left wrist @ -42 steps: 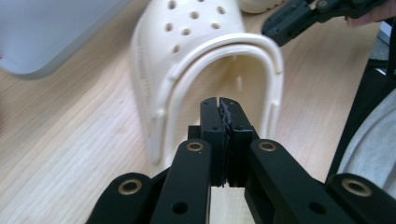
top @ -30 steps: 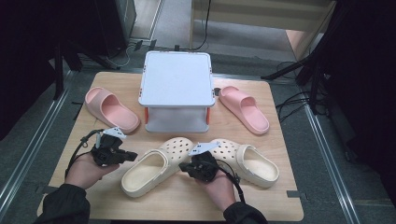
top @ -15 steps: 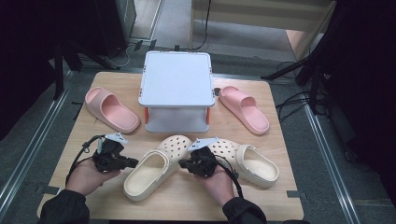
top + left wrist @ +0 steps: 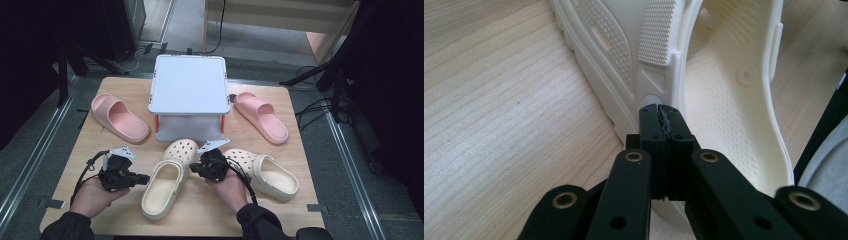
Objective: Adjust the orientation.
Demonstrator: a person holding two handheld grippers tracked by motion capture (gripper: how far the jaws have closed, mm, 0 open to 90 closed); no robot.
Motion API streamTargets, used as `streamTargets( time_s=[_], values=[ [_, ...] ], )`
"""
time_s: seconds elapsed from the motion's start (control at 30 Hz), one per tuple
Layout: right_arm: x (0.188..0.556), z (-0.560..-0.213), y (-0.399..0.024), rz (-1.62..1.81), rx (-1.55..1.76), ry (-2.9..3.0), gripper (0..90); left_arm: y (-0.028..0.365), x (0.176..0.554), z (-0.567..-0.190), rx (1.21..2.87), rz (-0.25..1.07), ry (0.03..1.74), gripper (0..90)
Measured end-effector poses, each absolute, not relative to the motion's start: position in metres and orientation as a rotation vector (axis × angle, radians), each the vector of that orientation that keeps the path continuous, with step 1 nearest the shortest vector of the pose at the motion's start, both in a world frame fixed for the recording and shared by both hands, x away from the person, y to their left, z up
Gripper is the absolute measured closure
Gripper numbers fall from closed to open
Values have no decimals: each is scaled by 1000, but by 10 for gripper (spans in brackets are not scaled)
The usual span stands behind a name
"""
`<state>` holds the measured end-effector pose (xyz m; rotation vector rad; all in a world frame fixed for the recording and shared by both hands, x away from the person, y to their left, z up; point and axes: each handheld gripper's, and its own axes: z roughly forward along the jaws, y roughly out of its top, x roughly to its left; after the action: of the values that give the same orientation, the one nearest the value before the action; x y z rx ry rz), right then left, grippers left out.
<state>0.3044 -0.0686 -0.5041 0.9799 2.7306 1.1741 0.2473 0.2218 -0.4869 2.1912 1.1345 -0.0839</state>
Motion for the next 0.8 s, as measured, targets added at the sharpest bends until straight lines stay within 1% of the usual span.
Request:
streamTargets(
  time_s=[0.3, 0.4, 0.47, 0.53, 0.6, 0.63, 0.7, 0.73, 0.77, 0.8],
  values=[
    [314, -503, -61, 1151, 983, 2721, 900, 213, 241, -487, 2183, -96, 1122, 893],
    [317, -504, -61, 1162, 975, 2716, 900, 212, 243, -489, 2177, -127, 1111, 883],
    [318, -504, -63, 1168, 979, 2715, 888, 215, 244, -489, 2172, -132, 1127, 850],
    [318, -503, -64, 1165, 975, 2712, 839, 217, 245, -488, 2165, -119, 1134, 808],
    [316, -500, -67, 1197, 942, 2698, 839, 221, 245, -482, 2145, -90, 1132, 758],
    [314, -496, -69, 1206, 919, 2695, 838, 221, 245, -479, 2146, -77, 1128, 710],
    [309, -489, -74, 1227, 884, 2692, 798, 222, 246, -475, 2136, -57, 1125, 615],
    [309, -489, -74, 1227, 884, 2692, 798, 222, 246, -475, 2136, -57, 1125, 564],
    [307, -485, -76, 1245, 868, 2695, 774, 223, 247, -473, 2131, -54, 1129, 564],
    [304, -481, -81, 1267, 857, 2701, 749, 223, 247, -472, 2126, -53, 1126, 509]
  ],
)
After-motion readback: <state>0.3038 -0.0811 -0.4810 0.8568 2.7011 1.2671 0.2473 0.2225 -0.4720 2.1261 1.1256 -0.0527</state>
